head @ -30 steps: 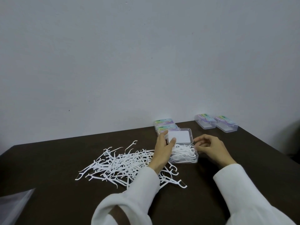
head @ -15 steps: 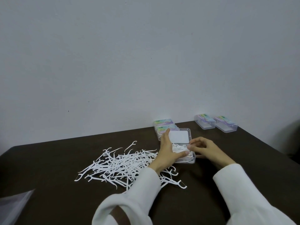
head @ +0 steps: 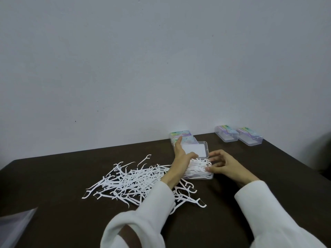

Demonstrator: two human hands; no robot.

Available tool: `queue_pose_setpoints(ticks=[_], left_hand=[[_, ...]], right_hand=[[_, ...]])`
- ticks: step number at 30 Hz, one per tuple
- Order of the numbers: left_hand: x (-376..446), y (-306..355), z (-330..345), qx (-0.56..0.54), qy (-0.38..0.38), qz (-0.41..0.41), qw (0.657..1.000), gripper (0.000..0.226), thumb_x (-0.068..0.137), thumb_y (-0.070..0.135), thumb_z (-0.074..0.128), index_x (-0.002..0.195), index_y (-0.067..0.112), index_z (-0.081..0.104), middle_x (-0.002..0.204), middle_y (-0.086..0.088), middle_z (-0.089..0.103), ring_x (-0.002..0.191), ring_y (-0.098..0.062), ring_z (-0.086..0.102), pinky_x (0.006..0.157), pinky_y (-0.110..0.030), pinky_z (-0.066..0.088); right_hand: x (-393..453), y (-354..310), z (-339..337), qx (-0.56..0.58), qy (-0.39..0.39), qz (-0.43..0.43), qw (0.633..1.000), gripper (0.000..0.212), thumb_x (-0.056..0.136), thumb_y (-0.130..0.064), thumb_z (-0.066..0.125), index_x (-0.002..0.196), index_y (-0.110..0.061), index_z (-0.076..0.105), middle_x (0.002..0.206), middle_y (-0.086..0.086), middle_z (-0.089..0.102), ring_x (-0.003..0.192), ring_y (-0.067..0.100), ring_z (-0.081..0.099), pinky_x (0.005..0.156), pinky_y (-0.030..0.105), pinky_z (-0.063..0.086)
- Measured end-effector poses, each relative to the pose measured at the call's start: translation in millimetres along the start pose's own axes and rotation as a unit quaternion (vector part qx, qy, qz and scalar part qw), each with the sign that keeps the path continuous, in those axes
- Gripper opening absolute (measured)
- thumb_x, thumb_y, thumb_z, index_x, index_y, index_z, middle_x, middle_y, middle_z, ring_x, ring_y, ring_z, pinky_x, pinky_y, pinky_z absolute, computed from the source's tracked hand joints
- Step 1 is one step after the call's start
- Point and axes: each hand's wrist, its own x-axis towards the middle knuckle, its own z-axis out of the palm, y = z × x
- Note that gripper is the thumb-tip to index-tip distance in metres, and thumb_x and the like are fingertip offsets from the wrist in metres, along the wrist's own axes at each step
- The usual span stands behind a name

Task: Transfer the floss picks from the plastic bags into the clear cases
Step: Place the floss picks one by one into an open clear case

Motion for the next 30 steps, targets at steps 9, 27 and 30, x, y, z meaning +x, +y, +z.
queue_pose_setpoints(ticks=[9,27,30], left_hand=[[5,-2,-8,-0.375,0.065,-0.055,0.923,0.047,0.094,-0.002,0.042,0.138,0.009,0.031,0.127,-0.012,0.053,0.115,-0.021,0.051,0.092,-0.030,0.043],[1,-4,0,-0.153,0.082,-0.068,0.982,0.040,0.085,-0.019,0.036,0.109,0.006,0.056,0.124,-0.010,0.056,0.117,-0.017,0.052,0.083,-0.022,0.050],[0,-3,-1,-0.145,0.076,-0.076,0.984,0.048,0.084,-0.021,0.029,0.113,0.006,0.056,0.129,-0.011,0.053,0.105,-0.011,0.056,0.077,-0.024,0.054]], right_hand=[[3,-1,3,0.114,0.013,0.036,0.993,0.063,0.088,-0.014,0.061,0.142,-0.012,0.029,0.108,0.006,0.060,0.095,0.013,0.058,0.074,0.023,0.049],[2,-2,5,0.108,0.008,0.052,0.993,0.027,0.092,-0.009,0.053,0.118,-0.017,0.053,0.122,0.006,0.055,0.110,0.016,0.053,0.094,0.030,0.043],[2,-1,4,0.092,-0.011,0.049,0.994,0.037,0.091,-0.004,0.053,0.125,-0.015,0.050,0.125,0.006,0.054,0.110,0.016,0.054,0.093,0.028,0.045]])
